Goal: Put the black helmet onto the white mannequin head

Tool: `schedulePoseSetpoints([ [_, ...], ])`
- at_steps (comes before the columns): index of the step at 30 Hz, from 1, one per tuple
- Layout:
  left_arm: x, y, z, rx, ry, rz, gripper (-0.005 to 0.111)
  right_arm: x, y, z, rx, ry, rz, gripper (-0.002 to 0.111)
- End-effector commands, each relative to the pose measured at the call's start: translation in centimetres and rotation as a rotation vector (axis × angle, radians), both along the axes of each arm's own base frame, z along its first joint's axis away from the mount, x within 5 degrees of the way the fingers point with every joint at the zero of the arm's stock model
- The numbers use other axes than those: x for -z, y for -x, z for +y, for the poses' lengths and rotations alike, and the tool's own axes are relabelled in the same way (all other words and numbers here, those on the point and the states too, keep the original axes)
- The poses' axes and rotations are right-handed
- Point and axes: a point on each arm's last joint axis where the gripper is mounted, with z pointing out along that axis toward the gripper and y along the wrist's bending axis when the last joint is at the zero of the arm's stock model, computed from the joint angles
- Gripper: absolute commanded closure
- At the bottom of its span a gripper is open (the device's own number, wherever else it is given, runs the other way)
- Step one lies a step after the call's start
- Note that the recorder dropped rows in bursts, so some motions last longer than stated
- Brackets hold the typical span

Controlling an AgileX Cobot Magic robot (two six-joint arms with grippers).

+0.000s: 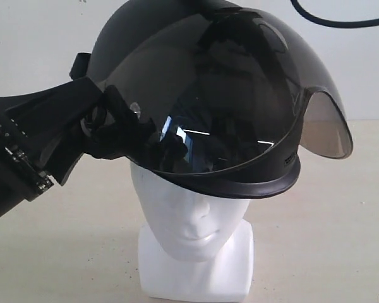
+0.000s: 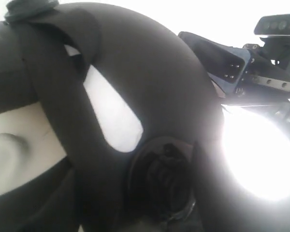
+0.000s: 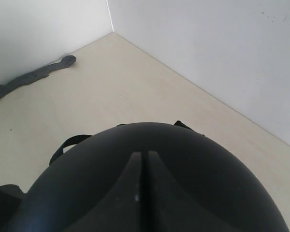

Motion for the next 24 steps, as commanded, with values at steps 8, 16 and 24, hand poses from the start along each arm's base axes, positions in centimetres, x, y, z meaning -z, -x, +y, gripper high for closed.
schedulePoseSetpoints([
  [8, 1.0, 0.3, -0.2, 0.009, -0.144, 0.033, 0.063, 0.9, 0.3, 0.0, -0.031, 0.056, 0.053, 0.109],
  [16, 2.8, -0.1, 0.1, -0.033, -0.272, 0.184, 0.045, 1.1, 0.4, 0.0, -0.044, 0.076, 0.071, 0.109],
  [24, 4.7, -0.1, 0.5, -0.052, -0.433, 0.327, 0.045, 1.2, 0.5, 0.0, -0.046, 0.078, 0.082, 0.109],
])
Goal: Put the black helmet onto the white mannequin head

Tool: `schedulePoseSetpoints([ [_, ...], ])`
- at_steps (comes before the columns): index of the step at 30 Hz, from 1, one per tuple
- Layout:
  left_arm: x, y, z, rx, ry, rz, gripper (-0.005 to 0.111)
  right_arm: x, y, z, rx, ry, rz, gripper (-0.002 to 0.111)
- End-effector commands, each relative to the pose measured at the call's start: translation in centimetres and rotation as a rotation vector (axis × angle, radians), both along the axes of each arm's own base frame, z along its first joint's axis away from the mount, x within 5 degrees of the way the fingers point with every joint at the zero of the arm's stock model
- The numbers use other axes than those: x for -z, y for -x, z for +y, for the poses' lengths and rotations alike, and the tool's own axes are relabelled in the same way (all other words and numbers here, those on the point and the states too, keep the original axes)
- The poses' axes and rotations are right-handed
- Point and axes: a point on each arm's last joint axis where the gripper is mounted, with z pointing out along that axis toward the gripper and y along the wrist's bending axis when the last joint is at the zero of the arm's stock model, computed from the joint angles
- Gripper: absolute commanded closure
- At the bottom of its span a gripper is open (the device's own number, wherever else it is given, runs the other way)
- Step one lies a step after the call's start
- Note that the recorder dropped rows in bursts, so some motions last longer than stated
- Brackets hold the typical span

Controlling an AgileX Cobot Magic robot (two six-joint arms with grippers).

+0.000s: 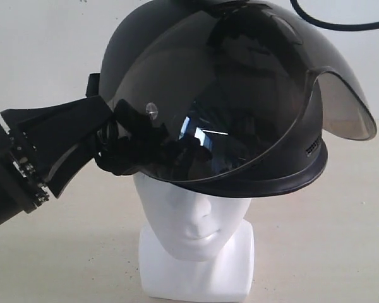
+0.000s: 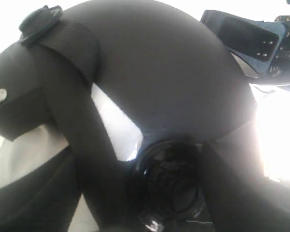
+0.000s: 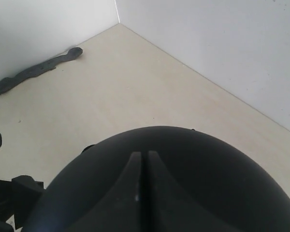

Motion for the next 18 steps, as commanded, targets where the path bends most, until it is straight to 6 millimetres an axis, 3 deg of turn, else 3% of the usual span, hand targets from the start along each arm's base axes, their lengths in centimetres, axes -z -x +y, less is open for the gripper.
schedulePoseSetpoints([
  [1, 4.0, -0.2, 0.6, -0.06, -0.296, 0.268, 0.045, 0.9, 0.2, 0.0, -0.028, 0.06, 0.044, 0.109],
  [6, 3.7, 0.3, 1.5, -0.107, -0.359, 0.297, 0.045, 0.9, 0.2, -0.1, -0.026, 0.07, 0.041, 0.109],
  [18, -1.8, 3.1, 3.5, -0.22, -0.379, 0.115, 0.045, 1.1, 0.0, -0.3, -0.004, 0.098, 0.035, 0.109],
])
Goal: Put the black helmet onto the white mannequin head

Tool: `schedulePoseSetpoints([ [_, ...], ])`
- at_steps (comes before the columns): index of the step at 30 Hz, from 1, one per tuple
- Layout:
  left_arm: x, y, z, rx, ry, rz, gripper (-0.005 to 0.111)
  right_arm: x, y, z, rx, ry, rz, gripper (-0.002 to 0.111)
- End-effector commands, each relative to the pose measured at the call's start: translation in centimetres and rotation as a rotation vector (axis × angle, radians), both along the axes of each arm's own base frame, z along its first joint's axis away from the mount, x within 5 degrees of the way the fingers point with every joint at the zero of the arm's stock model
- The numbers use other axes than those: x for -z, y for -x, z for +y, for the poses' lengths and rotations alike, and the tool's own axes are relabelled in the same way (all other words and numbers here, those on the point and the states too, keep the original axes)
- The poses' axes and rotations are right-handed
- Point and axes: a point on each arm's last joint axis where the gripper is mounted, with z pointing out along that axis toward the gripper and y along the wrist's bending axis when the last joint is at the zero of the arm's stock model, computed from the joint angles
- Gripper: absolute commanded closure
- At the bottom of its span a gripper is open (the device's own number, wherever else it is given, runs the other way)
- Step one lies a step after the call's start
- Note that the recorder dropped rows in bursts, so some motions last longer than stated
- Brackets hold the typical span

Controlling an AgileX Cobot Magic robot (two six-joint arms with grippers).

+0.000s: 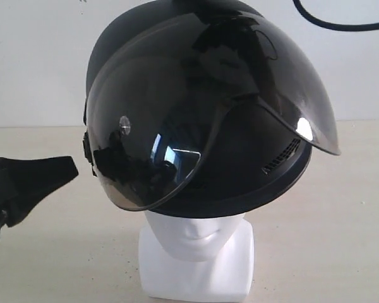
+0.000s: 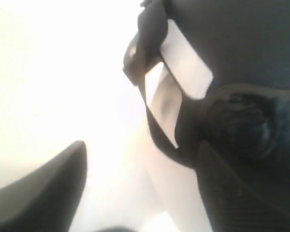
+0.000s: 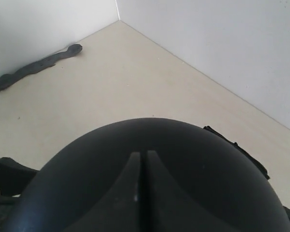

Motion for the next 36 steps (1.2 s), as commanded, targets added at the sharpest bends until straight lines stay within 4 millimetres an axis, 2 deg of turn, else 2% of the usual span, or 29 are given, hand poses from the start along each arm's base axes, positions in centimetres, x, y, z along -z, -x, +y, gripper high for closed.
schedulePoseSetpoints([
  [1, -2.1, 0.4, 0.4, -0.011, -0.038, -0.079, 0.045, 1.0, -0.1, -0.2, -0.006, 0.081, 0.03, 0.109],
  [10, -2.9, 0.3, 0.3, -0.008, -0.038, -0.107, 0.045, 0.8, -0.2, -0.2, 0.009, 0.069, 0.01, 0.109],
  [17, -2.9, 0.3, 0.3, -0.008, -0.028, -0.109, 0.045, -0.4, 0.1, -0.6, 0.033, 0.031, -0.051, 0.109],
  [27, -5.7, -0.1, 0.1, -0.005, -0.025, -0.192, 0.045, -1.8, 0.2, -1.2, 0.095, -0.006, -0.162, 0.109],
  [32, -5.8, -0.2, 0.1, -0.005, -0.024, -0.196, 0.045, -3.3, 0.3, -2.9, 0.238, 0.01, -0.264, 0.109],
  [36, -5.8, -0.2, 0.1, -0.005, -0.024, -0.196, 0.045, -4.4, 1.1, -6.6, 0.399, 0.061, -0.254, 0.109],
])
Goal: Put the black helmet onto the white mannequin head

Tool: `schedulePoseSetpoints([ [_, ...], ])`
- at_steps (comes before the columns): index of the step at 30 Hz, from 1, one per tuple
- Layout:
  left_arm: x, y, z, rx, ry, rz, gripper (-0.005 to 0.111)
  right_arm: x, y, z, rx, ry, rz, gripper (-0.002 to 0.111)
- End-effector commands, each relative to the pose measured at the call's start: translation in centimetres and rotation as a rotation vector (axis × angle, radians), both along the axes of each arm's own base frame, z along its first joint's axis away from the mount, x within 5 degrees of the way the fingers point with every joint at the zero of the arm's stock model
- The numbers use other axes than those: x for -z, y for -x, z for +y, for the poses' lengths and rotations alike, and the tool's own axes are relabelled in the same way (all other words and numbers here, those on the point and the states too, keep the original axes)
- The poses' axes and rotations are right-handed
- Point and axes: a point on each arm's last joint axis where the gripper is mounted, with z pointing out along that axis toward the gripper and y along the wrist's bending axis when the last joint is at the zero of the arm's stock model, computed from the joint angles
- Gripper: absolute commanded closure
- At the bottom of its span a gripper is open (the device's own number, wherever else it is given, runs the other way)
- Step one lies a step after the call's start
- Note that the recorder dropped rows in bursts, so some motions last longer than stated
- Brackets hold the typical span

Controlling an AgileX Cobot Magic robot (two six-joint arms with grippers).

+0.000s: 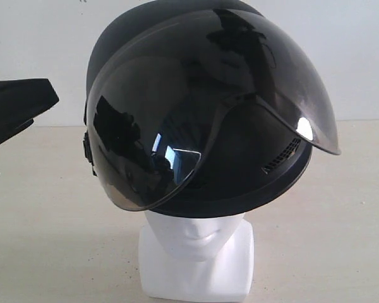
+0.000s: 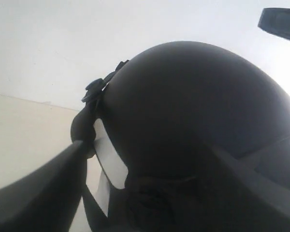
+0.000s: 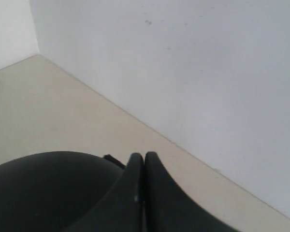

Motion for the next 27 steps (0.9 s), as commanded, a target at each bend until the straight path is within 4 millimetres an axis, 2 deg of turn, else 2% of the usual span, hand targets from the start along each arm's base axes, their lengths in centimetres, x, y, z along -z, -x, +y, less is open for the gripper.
schedulePoseSetpoints([
  [1, -0.3, 0.0, 0.1, -0.004, -0.008, -0.01, 0.045, -1.6, 1.2, -4.6, 0.199, 0.013, -0.01, 0.109],
  [4, -0.7, 0.1, 0.2, -0.009, -0.01, -0.021, 0.048, -2.3, 1.9, -8.5, 0.33, 0.015, 0.012, 0.109],
  [7, -1.6, 0.2, 0.6, -0.04, -0.081, -0.038, 0.051, -1.8, 2.3, -12.5, 0.48, 0.019, 0.035, 0.109],
  [9, -2.1, 0.5, 1.1, -0.084, -0.131, -0.02, 0.053, -0.6, 2.5, -14.6, 0.55, 0.039, 0.066, 0.109],
  [11, -2.5, 0.7, 1.6, -0.126, -0.155, 0.006, 0.054, 1.6, 1.9, -16.2, 0.57, 0.027, 0.095, 0.109],
  [13, -2.8, 1.0, 2.1, -0.159, -0.171, 0.018, 0.056, 3.8, 1.3, -17.0, 0.543, -0.079, 0.125, 0.109],
  [16, -3.7, 1.5, 2.3, -0.167, -0.188, -0.017, 0.067, 6.0, 0.7, -16.9, 0.286, -0.184, 0.139, 0.109],
  [19, -4.5, 1.6, 2.4, -0.164, -0.197, -0.057, 0.092, 7.2, 0.2, -17.2, 0.009, -0.324, 0.192, 0.109],
  [20, -4.7, 1.6, 2.4, -0.164, -0.195, -0.063, 0.099, 7.7, -0.1, -17.5, -0.028, -0.357, 0.217, 0.109],
  [24, -4.8, 1.0, 2.1, -0.153, -0.226, -0.072, 0.102, 9.4, -1.4, -18.6, -0.007, -0.345, 0.275, 0.109],
  [27, -4.4, 0.1, 1.4, -0.125, -0.231, -0.066, 0.102, 9.9, -1.9, -17.9, -0.046, -0.321, 0.28, 0.109],
])
